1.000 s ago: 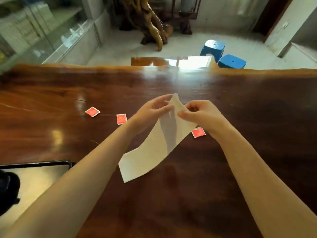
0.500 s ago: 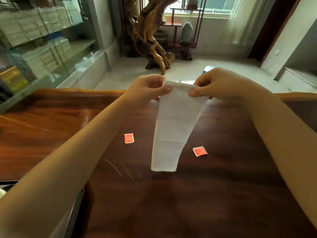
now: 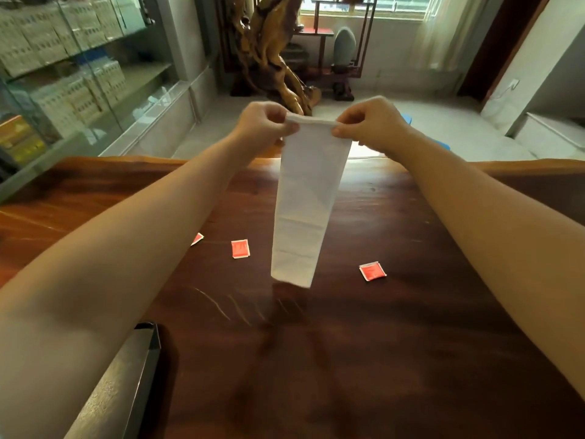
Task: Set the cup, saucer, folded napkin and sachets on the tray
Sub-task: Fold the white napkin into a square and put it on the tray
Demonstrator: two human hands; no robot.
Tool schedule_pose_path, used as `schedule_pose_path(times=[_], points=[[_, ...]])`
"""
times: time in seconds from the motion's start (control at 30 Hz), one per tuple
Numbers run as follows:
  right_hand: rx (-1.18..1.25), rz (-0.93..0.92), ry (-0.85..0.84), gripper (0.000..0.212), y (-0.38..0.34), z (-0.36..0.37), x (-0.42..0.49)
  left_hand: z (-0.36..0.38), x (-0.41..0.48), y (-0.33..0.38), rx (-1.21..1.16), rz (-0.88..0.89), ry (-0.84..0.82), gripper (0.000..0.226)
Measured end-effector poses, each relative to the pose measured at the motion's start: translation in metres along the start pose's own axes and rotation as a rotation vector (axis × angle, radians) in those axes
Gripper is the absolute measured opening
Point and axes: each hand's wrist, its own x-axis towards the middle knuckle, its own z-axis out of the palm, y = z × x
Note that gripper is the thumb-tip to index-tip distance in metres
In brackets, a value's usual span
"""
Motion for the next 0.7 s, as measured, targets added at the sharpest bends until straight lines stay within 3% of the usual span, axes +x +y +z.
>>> schedule_pose_path(times=[0.13,0.27,0.37,0.47,0.7], points=[[-0.007,-0.095,0.145,0.019,0.006,0.008,-0.002,0.001,-0.007,0.001,0.021,0.106,0.093,0.013],[-0.003,-0.163,0.153,0.015,0.026,0.036,-0.049,0.009,-0.064,-0.027,0.168,0.164,0.087,0.018],[-0.05,-0.245,0.13,0.007,0.052,0.079,-0.12,0.03,-0.141,-0.069,0.119,0.111,0.051,0.023],[0.005,-0.169,-0.023,0.008,0.078,0.12,-0.203,0.059,-0.231,-0.107,0.076,0.02,-0.009,0.01],[0.079,0.103,-0.361,0.013,0.107,0.171,-0.319,0.103,-0.364,-0.142,0.051,-0.242,-0.12,0.014]])
